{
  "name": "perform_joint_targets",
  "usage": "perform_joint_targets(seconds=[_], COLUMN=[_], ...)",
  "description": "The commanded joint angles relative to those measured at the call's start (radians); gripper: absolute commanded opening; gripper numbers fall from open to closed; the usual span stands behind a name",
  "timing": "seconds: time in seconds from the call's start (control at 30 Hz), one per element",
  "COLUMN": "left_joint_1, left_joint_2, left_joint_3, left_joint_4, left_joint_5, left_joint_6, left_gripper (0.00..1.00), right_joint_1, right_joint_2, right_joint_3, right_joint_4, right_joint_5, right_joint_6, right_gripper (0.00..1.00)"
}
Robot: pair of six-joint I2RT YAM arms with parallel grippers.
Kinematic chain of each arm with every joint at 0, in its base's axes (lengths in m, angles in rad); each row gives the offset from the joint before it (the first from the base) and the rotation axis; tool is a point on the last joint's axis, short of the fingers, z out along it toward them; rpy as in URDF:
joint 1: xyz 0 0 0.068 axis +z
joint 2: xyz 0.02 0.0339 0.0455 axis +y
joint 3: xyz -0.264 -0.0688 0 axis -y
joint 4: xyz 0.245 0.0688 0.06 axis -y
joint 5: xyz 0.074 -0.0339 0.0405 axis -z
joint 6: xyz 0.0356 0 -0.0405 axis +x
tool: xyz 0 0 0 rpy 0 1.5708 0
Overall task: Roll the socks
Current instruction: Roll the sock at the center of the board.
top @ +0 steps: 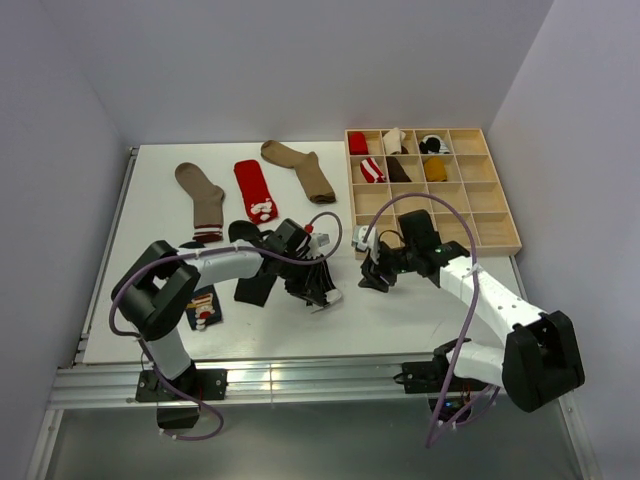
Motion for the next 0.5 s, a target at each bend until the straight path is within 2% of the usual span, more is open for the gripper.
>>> perform_joint_targets(seconds=[0.0, 0.2, 0.47], left_joint_1=[0.010, 0.036, 0.047], left_joint_2=[0.020, 0.040, 0.063], left_joint_3=[0.012, -0.014, -0.037], left_joint_4=[0.007, 0.043, 0.060], left_joint_5=[0.065, 0.143, 0.175], left_joint_6=[-0.026, -0.050, -0.060], left_gripper=[0.26, 0.27, 0.27], right_joint_1=[0.048, 0.169, 0.338], right_joint_2=[-0.039, -0.004, 0.065], right_joint_3=[-0.030, -0.042, -0.053], right_joint_4=[0.065, 0.105, 0.198], right_joint_5=[0.040, 0.123, 0.266], right_joint_6=[-0.027, -0.037, -0.046], right_gripper=[0.56, 0.60, 0.64])
